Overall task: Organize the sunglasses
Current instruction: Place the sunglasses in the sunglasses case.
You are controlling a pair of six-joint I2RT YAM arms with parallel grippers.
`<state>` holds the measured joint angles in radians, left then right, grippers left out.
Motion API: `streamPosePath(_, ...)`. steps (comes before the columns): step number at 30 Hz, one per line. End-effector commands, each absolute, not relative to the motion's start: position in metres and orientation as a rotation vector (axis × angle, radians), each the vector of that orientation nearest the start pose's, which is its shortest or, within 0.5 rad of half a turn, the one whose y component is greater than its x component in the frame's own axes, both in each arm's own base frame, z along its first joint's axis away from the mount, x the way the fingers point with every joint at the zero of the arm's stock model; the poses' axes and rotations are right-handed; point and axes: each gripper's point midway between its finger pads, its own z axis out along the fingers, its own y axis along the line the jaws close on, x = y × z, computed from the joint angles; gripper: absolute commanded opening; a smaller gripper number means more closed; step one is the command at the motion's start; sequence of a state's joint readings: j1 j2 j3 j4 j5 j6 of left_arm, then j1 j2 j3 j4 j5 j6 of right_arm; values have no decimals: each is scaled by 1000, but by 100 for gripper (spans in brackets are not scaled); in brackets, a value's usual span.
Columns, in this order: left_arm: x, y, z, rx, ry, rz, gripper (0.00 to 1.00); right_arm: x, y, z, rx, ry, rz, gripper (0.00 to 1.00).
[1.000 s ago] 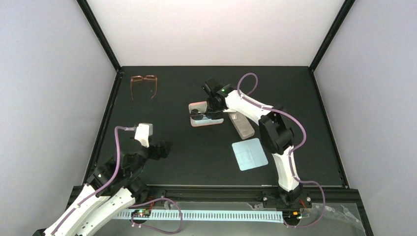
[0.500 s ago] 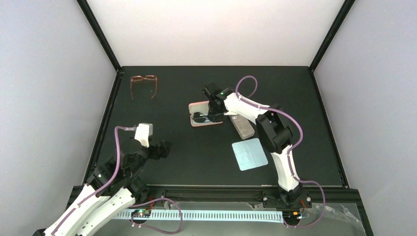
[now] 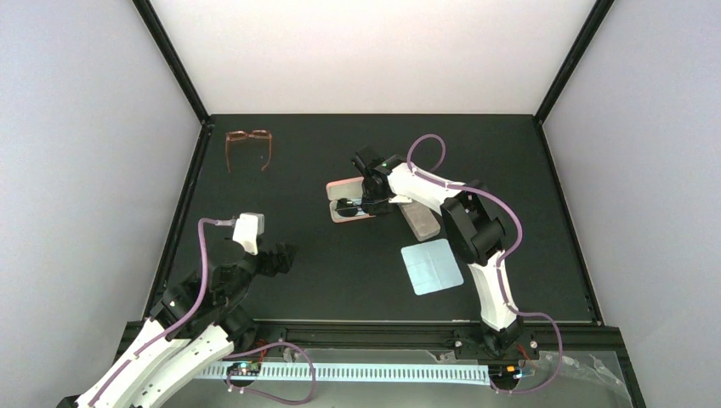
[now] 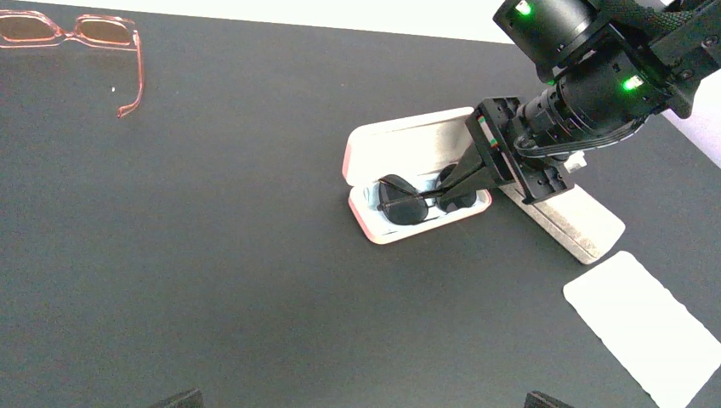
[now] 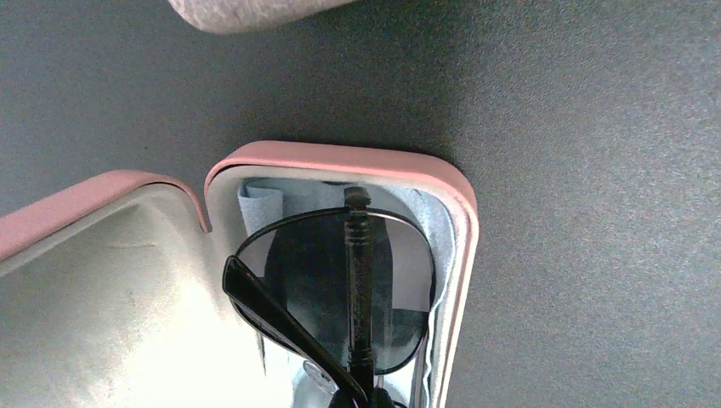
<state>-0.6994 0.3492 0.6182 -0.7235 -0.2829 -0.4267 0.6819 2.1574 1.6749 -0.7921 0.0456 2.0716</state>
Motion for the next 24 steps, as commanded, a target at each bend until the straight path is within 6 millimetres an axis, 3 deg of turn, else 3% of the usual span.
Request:
streamPosePath(1,192,-98,227,99,2012,-436,99,369,286,25,1976,2307,312,1)
streamPosePath(10,193,-96,228,85,2010,-429,99,370,287,31,1930,2335,331,26)
streamPosePath(20,195,-92,229,68,2006,-420,99,375,294,62,1854,2363,448,56)
streamPosePath(24,196,-89,229,50,2005,-409,99,370,291,77,1784,2402,469,60)
